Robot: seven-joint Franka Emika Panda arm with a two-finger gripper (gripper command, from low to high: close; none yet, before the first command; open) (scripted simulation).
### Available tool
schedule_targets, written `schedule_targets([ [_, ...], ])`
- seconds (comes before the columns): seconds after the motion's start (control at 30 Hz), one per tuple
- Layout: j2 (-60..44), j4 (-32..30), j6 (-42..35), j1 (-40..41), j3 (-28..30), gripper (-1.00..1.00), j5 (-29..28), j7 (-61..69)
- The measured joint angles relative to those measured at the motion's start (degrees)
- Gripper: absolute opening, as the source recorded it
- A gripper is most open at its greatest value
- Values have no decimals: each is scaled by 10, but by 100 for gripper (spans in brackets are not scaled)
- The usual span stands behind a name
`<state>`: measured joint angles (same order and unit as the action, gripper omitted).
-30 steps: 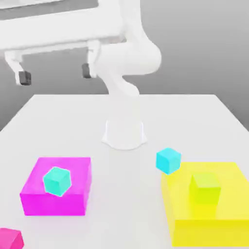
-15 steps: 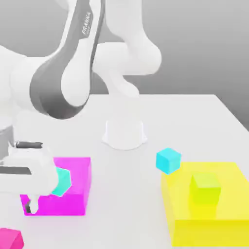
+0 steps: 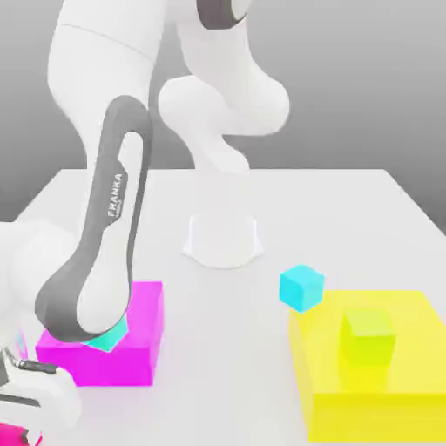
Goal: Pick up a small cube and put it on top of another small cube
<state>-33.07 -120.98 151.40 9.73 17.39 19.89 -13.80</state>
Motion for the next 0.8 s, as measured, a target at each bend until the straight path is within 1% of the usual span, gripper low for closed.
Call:
schedule_targets([
  [0.1,57,-16,-41,-22,21,-100,-27,-19],
  [0.13,74,-25,-52,-35,13,-100,-30,-20],
  [0.3,155,-71,-91,-106,-41,-100,-46,-26],
  [0.43,226,-111,-118,-165,-86,-100,-73,-39],
  [0.5,265,-132,-130,-198,-112,-100,-93,-49],
  [0.53,286,-143,-137,-228,-126,-100,-104,-56],
  [0.6,338,-169,-155,-290,-157,-100,-137,-75],
  [0.67,384,-192,-170,-324,-177,-100,-171,-96],
  [0.73,385,-210,-151,-331,-186,-100,-188,-107],
  [0.8,358,-224,-108,-333,-186,-100,-194,-110],
])
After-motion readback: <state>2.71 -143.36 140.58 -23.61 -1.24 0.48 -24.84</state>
